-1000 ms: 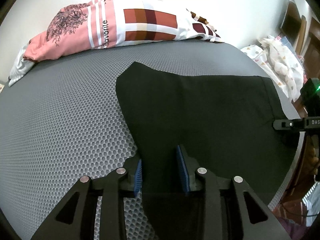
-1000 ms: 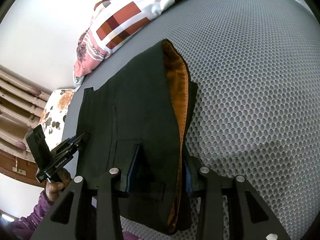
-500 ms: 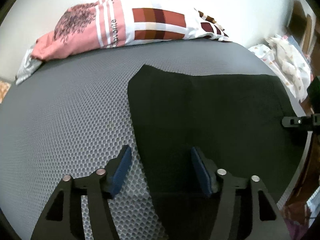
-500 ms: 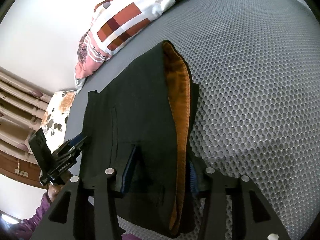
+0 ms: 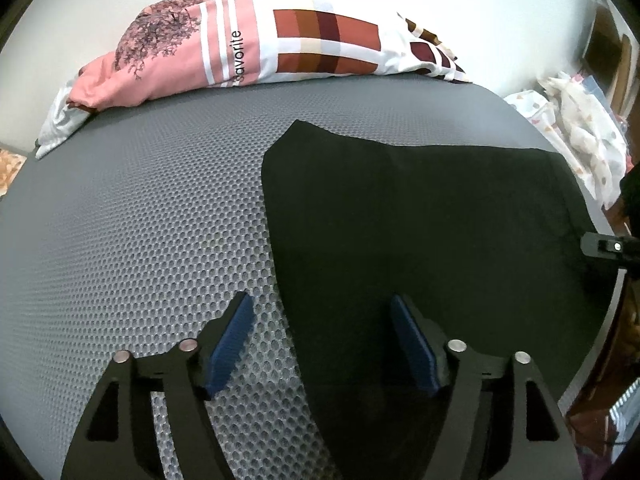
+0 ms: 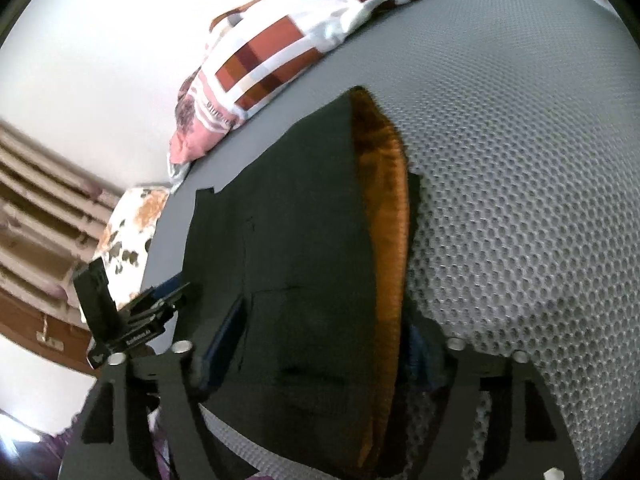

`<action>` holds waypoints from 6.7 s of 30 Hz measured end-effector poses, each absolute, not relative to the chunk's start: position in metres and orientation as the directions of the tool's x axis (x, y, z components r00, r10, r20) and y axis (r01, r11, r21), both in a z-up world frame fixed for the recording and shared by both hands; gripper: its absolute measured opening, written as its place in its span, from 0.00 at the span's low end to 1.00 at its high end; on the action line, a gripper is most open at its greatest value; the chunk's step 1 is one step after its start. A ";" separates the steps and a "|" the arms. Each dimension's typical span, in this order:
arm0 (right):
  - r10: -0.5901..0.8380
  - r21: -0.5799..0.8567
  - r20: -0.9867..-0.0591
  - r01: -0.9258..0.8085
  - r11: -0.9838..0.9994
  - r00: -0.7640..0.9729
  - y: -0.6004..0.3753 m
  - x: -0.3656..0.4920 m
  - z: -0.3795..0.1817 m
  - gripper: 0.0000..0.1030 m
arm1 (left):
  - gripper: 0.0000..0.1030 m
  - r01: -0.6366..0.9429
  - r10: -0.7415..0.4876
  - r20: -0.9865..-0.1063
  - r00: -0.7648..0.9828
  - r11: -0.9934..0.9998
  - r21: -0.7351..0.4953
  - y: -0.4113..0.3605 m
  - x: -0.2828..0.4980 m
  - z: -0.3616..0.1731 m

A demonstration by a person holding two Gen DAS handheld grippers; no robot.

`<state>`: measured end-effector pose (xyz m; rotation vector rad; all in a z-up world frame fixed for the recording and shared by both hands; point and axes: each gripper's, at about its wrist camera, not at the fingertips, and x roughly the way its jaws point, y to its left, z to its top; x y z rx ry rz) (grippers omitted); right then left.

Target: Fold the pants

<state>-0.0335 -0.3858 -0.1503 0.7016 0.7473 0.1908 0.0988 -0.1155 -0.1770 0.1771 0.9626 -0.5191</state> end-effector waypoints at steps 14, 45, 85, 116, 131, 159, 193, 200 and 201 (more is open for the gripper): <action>0.460 0.666 -0.545 0.029 0.745 0.701 -0.380 -0.024 -0.146 0.99 | 0.86 0.540 -0.420 -0.836 0.353 0.821 -0.185 -0.112 0.101 -0.183; 0.618 0.790 -0.472 -0.009 0.613 0.629 -0.396 -0.021 -0.154 0.93 | 0.80 0.508 -0.604 -0.797 0.001 0.687 -0.520 -0.119 0.130 -0.177; 0.603 0.810 -0.478 0.055 0.583 0.639 -0.410 -0.028 -0.174 0.30 | 0.22 0.457 -0.626 -0.770 0.127 0.726 -0.514 -0.095 0.121 -0.178; 0.581 0.777 -0.462 -0.010 0.629 0.670 -0.333 -0.002 -0.142 0.24 | 0.14 0.524 -0.440 -0.783 0.441 0.834 -0.173 -0.080 0.074 -0.127; 0.589 0.780 -0.495 0.028 0.626 0.639 -0.310 0.008 -0.155 0.24 | 0.30 0.381 -0.554 -0.782 0.287 0.815 -0.437 -0.016 0.112 -0.153; 0.674 0.819 -0.459 -0.017 0.573 0.579 -0.347 0.007 -0.169 0.49 | 0.61 0.356 -0.800 -0.600 0.017 0.565 -0.744 -0.009 0.144 -0.194; 0.664 0.780 -0.427 -0.122 0.614 0.614 -0.289 -0.009 -0.136 0.24 | 0.15 0.511 -0.344 -0.785 0.515 0.859 -0.042 -0.027 0.057 -0.108; 0.669 0.772 -0.429 -0.138 0.620 0.607 -0.263 0.010 -0.125 0.24 | 0.15 0.494 -0.331 -0.769 0.548 0.869 -0.022 -0.018 0.061 -0.100; 0.669 0.770 -0.429 -0.140 0.622 0.607 -0.262 0.011 -0.125 0.24 | 0.15 0.491 -0.329 -0.766 0.552 0.871 -0.020 -0.016 0.061 -0.099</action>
